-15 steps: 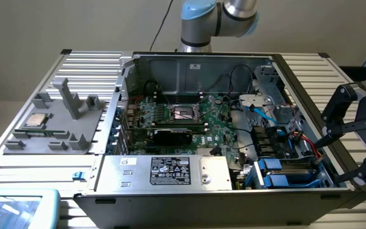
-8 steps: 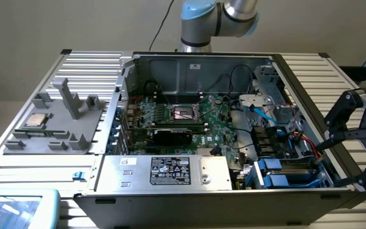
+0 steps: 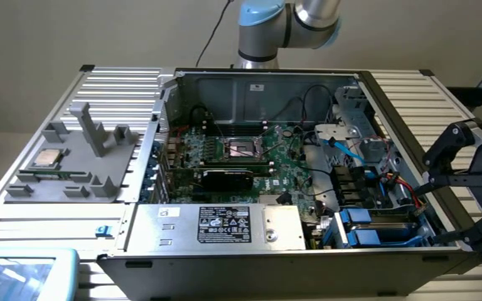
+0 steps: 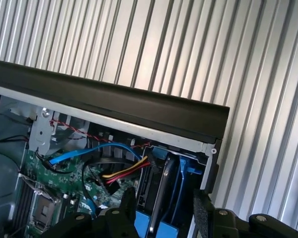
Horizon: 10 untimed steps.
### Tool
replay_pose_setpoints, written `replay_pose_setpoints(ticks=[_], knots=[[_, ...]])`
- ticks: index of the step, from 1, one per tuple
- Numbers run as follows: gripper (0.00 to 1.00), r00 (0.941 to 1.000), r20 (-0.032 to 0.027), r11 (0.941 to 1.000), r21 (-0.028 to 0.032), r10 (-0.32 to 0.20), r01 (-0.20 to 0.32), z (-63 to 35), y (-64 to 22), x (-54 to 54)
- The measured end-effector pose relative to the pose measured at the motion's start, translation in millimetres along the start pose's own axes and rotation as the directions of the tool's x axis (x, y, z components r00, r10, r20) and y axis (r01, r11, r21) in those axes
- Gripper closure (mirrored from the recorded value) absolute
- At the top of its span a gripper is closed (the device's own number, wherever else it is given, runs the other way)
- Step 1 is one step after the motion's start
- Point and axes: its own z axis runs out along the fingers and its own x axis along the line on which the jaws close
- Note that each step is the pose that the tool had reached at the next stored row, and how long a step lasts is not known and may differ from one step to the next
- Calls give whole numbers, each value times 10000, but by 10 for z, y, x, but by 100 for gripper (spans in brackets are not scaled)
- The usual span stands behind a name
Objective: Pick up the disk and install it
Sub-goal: 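Insert the first disk wire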
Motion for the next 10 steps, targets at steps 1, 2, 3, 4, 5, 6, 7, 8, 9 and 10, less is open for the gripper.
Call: replay_pose_setpoints(ticks=[1, 2, 3, 4, 5, 6, 7, 8, 9, 10], knots=[[42, 9999, -47, 9999, 26, -107, 107, 7, -2, -2], [42, 9997, -89, 9997, 56, -222, 223, 13, -3, -4], [42, 9993, -122, 9994, 81, -346, 347, 18, -4, -6], [42, 9987, -152, 9987, 101, -491, 493, 22, -4, -7], [42, 9979, -169, 9980, 98, -621, 622, 24, -4, -8], [42, 9974, -171, 9975, 83, -706, 707, 26, -4, -9], [42, 9973, -170, 9974, 85, -713, 715, 26, -4, -9], [42, 9973, -170, 9974, 85, -713, 715, 26, -4, -10], [42, 9973, -170, 9974, 84, -713, 715, 26, -4, -10], [42, 9973, -173, 9974, 83, -714, 715, 26, -4, -10]])
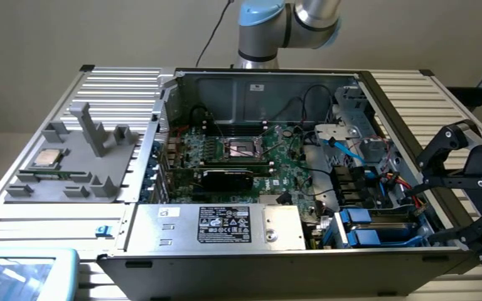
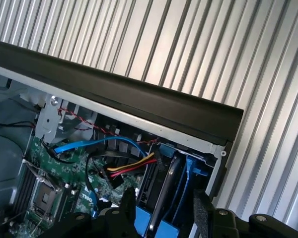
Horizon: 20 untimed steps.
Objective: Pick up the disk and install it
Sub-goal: 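Insert the first disk wire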
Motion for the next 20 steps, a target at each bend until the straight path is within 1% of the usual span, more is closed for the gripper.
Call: replay_pose_setpoints(ticks=[1, 2, 3, 5, 6, 8, 10, 14, 18, 20], knots=[[42, 10000, -12, 10000, -9, -4, 4, 1, 0, -1], [42, 10000, -33, 10000, -39, -12, 12, 2, 0, -1], [42, 10000, -74, 9999, -109, -33, 32, 0, -1, -1], [42, 9998, -177, 9995, -315, -102, 97, 0, -2, -5], [42, 9998, -182, 9994, -342, -113, 107, -2, -3, -11], [42, 9998, -176, 9993, -360, -121, 114, 4, -8, -29], [42, 9998, -184, 9992, -376, -124, 117, 30, -18, -59], [42, 9997, -195, 9992, -383, -126, 118, 91, -30, -104], [42, 9997, -217, 9992, -390, -128, 120, 159, -41, -128], [42, 9997, -219, 9992, -390, -130, 121, 181, -43, -135]])
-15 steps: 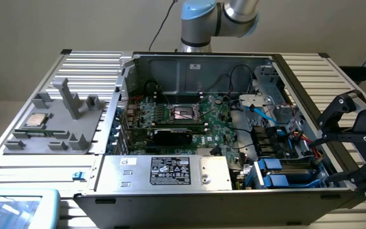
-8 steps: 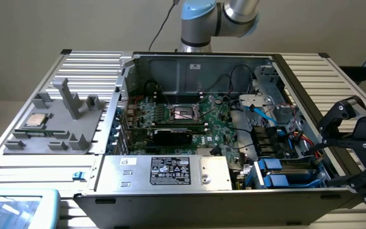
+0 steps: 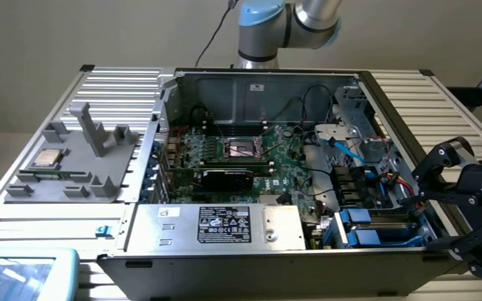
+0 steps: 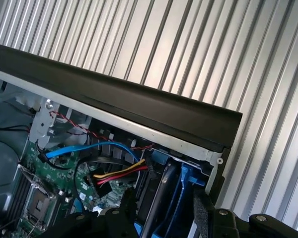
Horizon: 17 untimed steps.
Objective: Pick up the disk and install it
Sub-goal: 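Insert the first disk wire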
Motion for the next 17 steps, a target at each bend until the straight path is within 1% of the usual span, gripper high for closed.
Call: replay_pose_setpoints(ticks=[5, 10, 14, 15, 16, 17], knots=[[42, 10000, 3, 10000, 1, 0, 0, 2, 0, 1], [42, 10000, 0, 10000, 0, 1, -1, 26, 21, 66], [42, 10000, 0, 10000, 0, 1, -1, 21, 34, 68], [42, 10000, -11, 10000, -4, 0, 0, 22, 38, 66], [42, 10000, -49, 10000, -17, 2, -2, 25, 38, 67], [42, 9999, -111, 10000, -38, 1, -2, 30, 40, 69]])
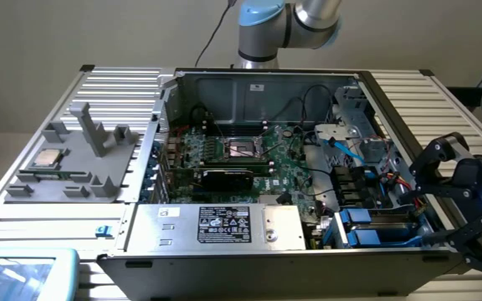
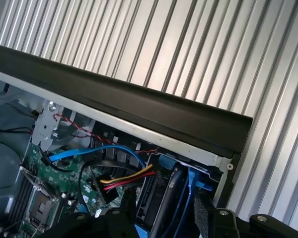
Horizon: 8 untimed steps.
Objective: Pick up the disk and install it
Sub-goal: 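Insert the first disk wire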
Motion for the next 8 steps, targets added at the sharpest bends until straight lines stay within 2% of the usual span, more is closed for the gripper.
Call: replay_pose_setpoints(ticks=[2, 3, 8], knots=[[42, 9999, -123, 10000, -40, -2, 1, 16, 1, -1], [42, 9999, -159, 10000, -52, -3, 2, 28, 0, -5], [42, 9998, -208, 10000, -66, -9, 7, 95, -3, -33]])
